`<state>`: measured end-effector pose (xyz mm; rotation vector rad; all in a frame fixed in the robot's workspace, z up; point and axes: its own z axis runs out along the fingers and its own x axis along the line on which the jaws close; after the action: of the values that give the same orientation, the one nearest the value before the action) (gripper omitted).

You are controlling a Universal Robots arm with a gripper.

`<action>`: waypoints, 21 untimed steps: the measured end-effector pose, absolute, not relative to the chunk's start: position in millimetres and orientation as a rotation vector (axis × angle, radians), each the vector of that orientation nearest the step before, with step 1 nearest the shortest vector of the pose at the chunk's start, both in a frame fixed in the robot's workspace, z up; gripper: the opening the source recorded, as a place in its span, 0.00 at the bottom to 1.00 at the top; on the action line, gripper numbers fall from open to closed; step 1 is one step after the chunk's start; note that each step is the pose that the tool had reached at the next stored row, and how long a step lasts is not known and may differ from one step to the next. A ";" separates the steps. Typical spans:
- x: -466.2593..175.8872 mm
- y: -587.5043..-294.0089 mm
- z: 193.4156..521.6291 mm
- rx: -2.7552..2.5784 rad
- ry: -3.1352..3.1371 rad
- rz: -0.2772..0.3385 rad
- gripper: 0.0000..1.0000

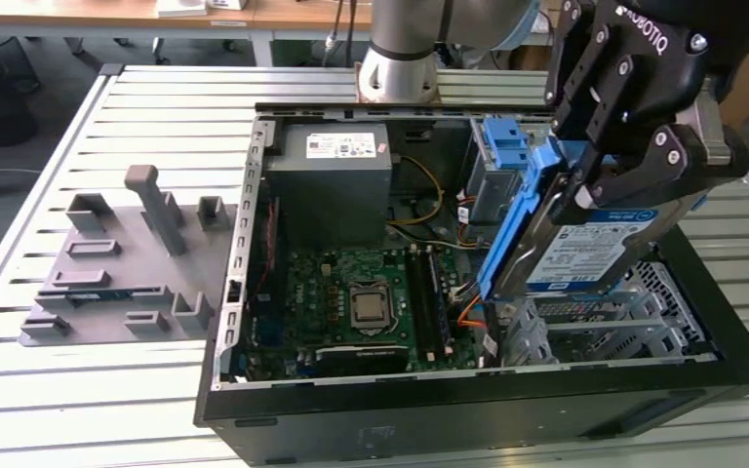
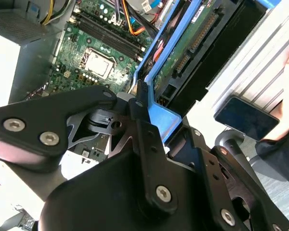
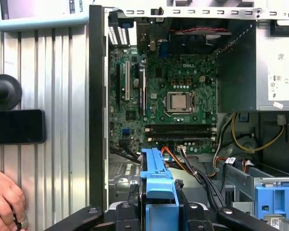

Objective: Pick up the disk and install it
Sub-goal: 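Insert the disk into the insertion slot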

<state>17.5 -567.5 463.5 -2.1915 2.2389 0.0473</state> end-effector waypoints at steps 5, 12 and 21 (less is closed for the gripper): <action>28.1 -568.0 461.9 -2.192 2.239 0.047 0.37; 43.3 -568.4 458.7 -2.192 2.239 0.047 0.37; 52.7 -569.2 453.2 -2.208 2.223 0.047 0.37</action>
<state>52.7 -569.2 453.2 -2.2079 2.2235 0.0474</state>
